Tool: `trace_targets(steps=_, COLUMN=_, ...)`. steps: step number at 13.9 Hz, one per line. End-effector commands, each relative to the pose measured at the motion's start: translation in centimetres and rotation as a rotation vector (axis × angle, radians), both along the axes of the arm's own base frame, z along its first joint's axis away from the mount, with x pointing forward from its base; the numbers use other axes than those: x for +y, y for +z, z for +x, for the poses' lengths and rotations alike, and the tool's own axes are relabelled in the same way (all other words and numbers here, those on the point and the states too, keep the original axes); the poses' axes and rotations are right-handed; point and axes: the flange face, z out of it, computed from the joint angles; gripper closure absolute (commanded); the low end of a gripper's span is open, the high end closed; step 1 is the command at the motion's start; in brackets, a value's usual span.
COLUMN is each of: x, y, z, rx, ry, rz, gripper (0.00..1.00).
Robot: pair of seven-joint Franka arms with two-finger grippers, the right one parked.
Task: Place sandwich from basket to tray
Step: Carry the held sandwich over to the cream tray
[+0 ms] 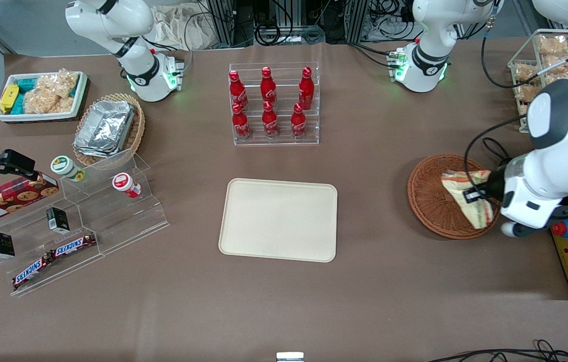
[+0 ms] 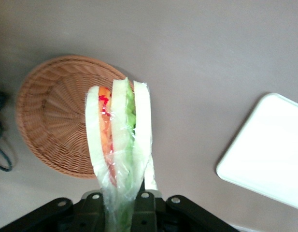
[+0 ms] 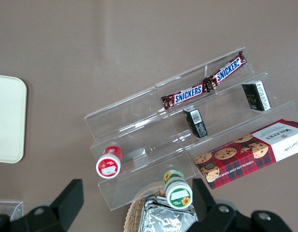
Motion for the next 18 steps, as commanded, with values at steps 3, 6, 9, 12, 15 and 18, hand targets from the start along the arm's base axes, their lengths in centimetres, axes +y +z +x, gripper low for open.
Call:
trace_targets(steps=3, x=-12.7, y=-2.5, z=-0.9, rx=-0.046, ry=-0.219, rz=-0.035, gripper=0.80)
trace_targets(steps=6, x=-19.7, y=-7.1, z=-2.0, rx=-0.054, ry=-0.331, rz=-0.038, gripper=0.80)
trace_targets(steps=9, x=-24.9, y=-13.2, z=-2.8, rx=-0.063, ry=-0.412, rz=-0.021, gripper=0.79)
trace_targets(steps=12, x=-27.9, y=-18.3, z=-3.4, rx=-0.072, ry=-0.472, rz=-0.034, gripper=0.75)
trace_targets(steps=15, x=-29.7, y=-21.8, z=-3.6, rx=-0.119, ry=-0.521, rz=-0.018, gripper=0.74)
trace_targets(steps=18, x=-30.8, y=-25.3, z=-3.6, rx=-0.168, ry=-0.562, rz=-0.022, gripper=0.72)
